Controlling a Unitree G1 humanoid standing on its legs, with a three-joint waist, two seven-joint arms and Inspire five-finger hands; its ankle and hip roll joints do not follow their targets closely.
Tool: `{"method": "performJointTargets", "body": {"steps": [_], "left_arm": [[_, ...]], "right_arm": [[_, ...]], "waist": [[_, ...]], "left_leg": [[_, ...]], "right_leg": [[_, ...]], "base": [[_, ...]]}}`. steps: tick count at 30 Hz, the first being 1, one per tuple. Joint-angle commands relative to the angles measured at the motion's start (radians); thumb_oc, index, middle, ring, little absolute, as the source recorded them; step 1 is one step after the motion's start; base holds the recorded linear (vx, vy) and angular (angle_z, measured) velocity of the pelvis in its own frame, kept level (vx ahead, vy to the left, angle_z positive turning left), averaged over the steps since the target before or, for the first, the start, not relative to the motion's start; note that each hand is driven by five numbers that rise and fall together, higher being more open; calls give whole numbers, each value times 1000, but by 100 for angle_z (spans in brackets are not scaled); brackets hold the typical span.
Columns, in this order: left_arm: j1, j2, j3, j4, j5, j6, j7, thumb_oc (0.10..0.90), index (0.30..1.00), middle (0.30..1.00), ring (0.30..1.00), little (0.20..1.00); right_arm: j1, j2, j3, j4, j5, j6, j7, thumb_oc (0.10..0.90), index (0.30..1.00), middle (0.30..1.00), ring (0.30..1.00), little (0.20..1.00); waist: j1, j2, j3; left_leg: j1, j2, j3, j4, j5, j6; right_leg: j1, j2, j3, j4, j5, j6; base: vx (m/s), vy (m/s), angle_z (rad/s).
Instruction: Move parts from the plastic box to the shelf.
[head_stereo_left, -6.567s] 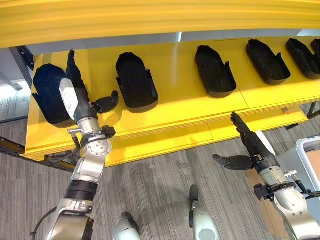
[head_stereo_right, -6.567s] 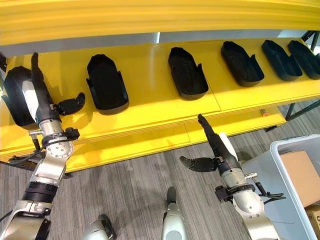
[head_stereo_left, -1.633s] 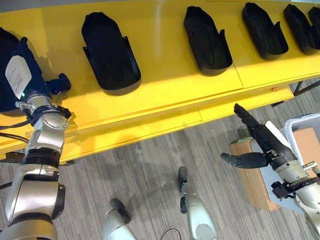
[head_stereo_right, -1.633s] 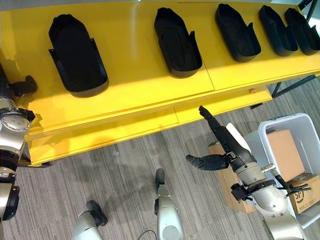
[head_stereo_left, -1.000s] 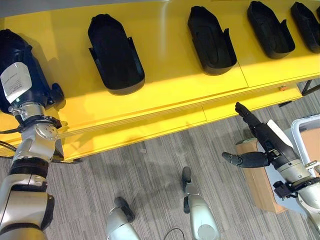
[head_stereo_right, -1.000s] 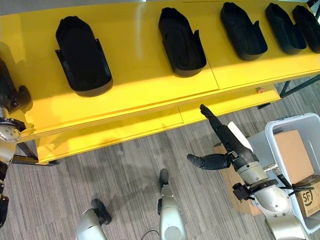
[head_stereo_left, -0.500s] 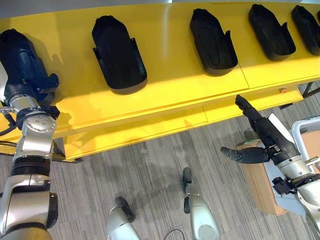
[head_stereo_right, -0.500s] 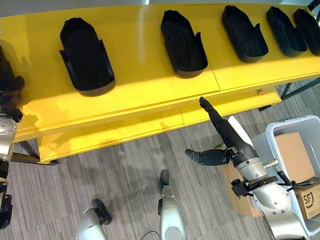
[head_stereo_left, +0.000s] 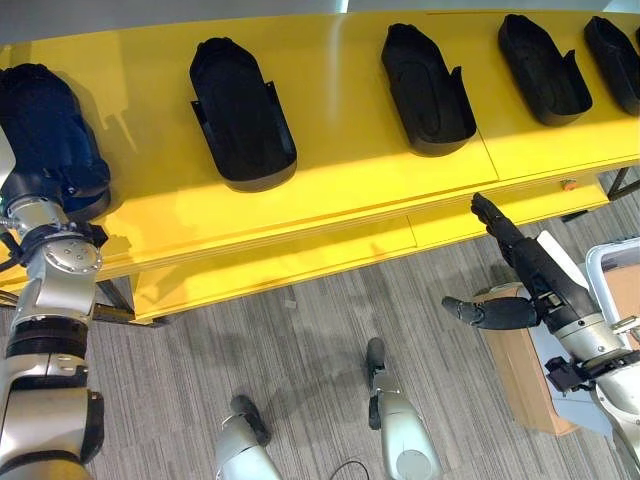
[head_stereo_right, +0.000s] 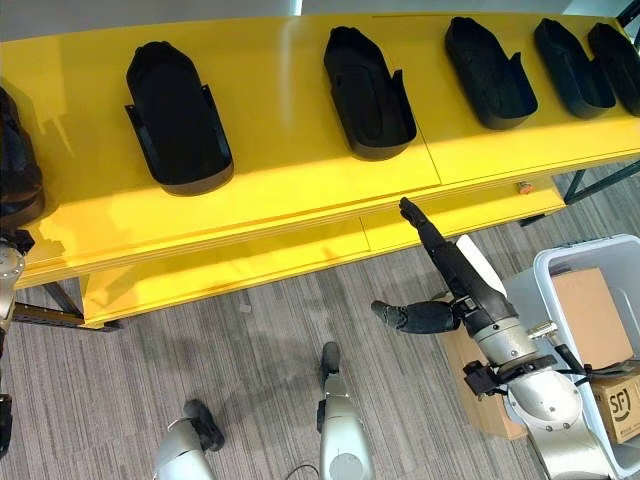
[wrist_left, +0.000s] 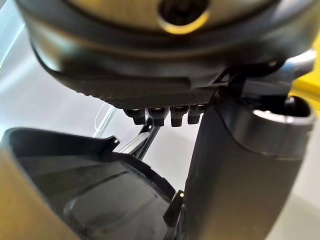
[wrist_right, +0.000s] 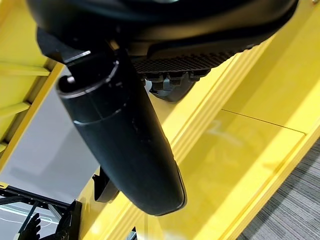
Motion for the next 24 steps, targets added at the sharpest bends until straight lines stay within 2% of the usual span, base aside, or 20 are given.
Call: {"method": "performJointTargets", "body": {"steps": [1, 10, 13, 23, 24], "left_arm": [[6, 123, -1, -53, 98, -36, 24, 900, 1000, 1000, 1000, 1000], [34, 143, -52, -26, 197, -36, 7, 900, 1000, 1000, 1000, 1000], [33, 141, -55, -18, 185, -42, 5, 900, 1000, 1000, 1000, 1000], [28, -13, 123, -271, -138, -141, 73, 900, 1000, 1000, 1000, 1000], [29, -13, 124, -272, -138, -140, 73, 900, 1000, 1000, 1000, 1000]], "right_arm": [[-7, -45, -156, -84, 26, -85, -33, 900, 1000, 1000, 1000, 1000], [-23, -54, -156, -83, 44, -97, -36, 900, 1000, 1000, 1000, 1000], [-23, -55, -154, -85, 44, -101, -38, 900, 1000, 1000, 1000, 1000], [-38, -36, -124, -66, 6, -90, -69, 900, 1000, 1000, 1000, 1000], [-38, -36, -124, -66, 6, -90, -69, 900, 1000, 1000, 1000, 1000]], "waist": [[13, 17, -99], [14, 17, -71], [14, 18, -67], [20, 22, -96], [20, 22, -96]], "left_leg": [[-29, 42, -84, -70, 95, -57], [-47, 42, -86, -54, 96, -53], [-49, 43, -85, -53, 96, -51], [-18, 40, -79, -70, 91, -53], [-18, 40, -78, -70, 91, -53]], "right_leg": [[155, -94, 17, 41, -115, 74], [138, -97, 26, 47, -109, 75], [133, -98, 28, 49, -109, 75], [156, -99, 25, 49, -124, 68], [157, -99, 25, 48, -124, 68]], "base": [[0, 0, 0], [0, 0, 0], [0, 0, 0], [7, 0, 0], [36, -7, -2]]}}
